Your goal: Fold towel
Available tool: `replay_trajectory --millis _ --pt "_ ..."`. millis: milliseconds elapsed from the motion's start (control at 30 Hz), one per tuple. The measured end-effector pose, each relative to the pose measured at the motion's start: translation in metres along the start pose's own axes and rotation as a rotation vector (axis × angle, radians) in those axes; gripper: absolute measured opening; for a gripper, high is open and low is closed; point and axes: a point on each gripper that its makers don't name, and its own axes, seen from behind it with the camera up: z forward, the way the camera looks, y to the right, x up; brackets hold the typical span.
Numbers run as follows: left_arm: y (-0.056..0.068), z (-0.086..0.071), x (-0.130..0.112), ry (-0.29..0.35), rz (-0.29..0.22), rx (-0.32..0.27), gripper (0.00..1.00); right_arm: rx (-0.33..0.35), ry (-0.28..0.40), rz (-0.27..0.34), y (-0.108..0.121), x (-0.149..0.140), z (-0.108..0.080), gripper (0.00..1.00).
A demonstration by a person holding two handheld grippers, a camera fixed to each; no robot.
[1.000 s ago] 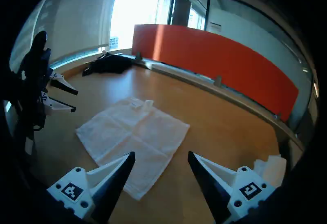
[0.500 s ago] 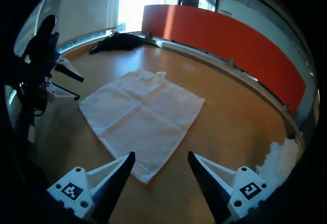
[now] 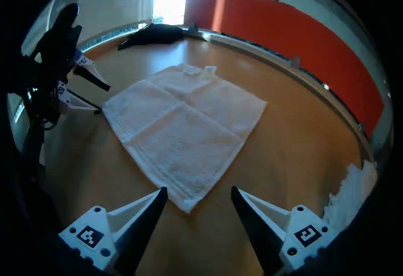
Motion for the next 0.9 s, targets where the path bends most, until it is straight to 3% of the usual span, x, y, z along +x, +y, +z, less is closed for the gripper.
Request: replay_trajectory --millis 367,700,900 --pt "0.008 0.006 -0.007 -0.027 -0.002 -0.028 0.88 0.034 -0.051 -0.002 -0.002 -0.013 0.004 0.85" --pt "0.016 0.006 -0.007 -0.031 -0.007 -0.048 0.68 0.067 -0.073 -0.002 -0.006 -0.016 0.006 0.61" --pt "0.016 0.005 -0.008 -0.032 -0.024 -0.047 0.61 0.090 -0.073 0.001 -0.012 -0.017 0.005 0.44"
